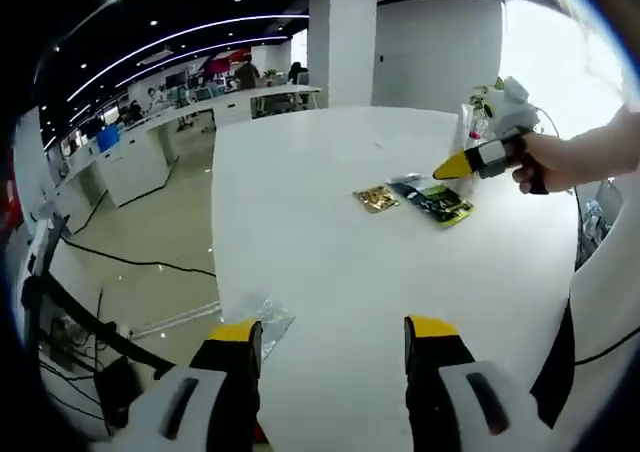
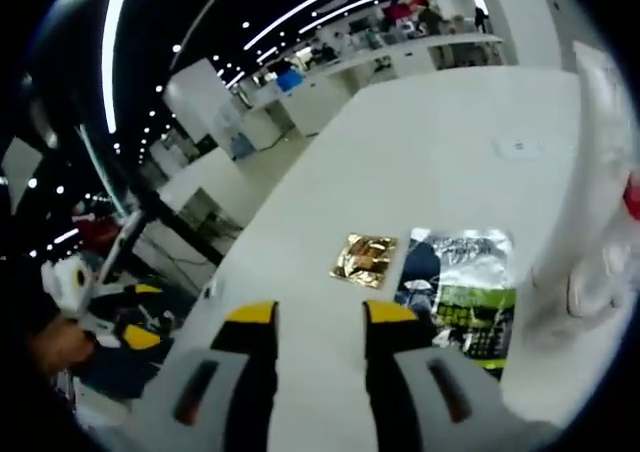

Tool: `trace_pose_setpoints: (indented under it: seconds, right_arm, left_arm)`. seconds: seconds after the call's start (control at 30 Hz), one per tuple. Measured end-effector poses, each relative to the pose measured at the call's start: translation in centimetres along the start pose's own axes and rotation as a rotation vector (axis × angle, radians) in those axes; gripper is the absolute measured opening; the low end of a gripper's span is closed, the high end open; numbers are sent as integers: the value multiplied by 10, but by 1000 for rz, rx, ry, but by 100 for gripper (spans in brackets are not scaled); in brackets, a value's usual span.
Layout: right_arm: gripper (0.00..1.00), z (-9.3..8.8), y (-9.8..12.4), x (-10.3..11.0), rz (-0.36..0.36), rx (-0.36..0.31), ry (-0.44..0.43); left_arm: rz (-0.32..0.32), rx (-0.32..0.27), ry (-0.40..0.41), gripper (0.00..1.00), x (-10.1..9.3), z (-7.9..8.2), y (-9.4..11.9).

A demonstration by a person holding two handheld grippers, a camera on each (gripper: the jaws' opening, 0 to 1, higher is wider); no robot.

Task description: Arrange the skincare products in the storage area until every visible bottle or jar stands upright without overlapping.

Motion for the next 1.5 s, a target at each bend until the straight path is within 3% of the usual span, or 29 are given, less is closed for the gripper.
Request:
trace_pose_setpoints:
  seconds: [0.1,0.3,0.37,0.6,0.67,0.87,1.0,1.17,1.5]
  right_arm:
    - [32,-2,8,3,-1,-2,21]
    - [32,-8,22,4,-6,0,54]
    - [32,-10,26,4,-8,-1,59]
    - [32,-15,35,-2,-25,-1,42]
    - [32,-16,37,-3,-29,-2,38]
    - [32,-21,40,-4,-37,2,35]
    - [32,-23,44,-5,-42,2,38]
    - [32,-26,49,-8,-51,7,41]
    - [32,-25,59,-16,-69,-11,28]
  left_arm:
    - [23,38,-63,61,12,5,-6]
    - [-2,139,-130,67,32,6,-28]
    - [-13,146,-163,67,34,9,-30]
    - [-59,282,-186,68,51,2,-45]
    - [-62,334,-199,67,53,-4,-48]
    - [-51,409,-230,61,50,-10,-58]
    - [-66,479,-294,61,47,-10,-62]
    - [-45,565,-382,61,58,-11,-65]
    - [-89,623,-405,59,68,-16,-71]
Point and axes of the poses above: the point that each gripper's makers call its tool centre point, and the gripper's own axes: y roughly backward along the fingers, x roughly to its left, z roughly out of its top, the point moved 1 cm from there along y, roughly backward along the fingers, and after that the axes turned 7 degrees about x, right-handed, at the moved point
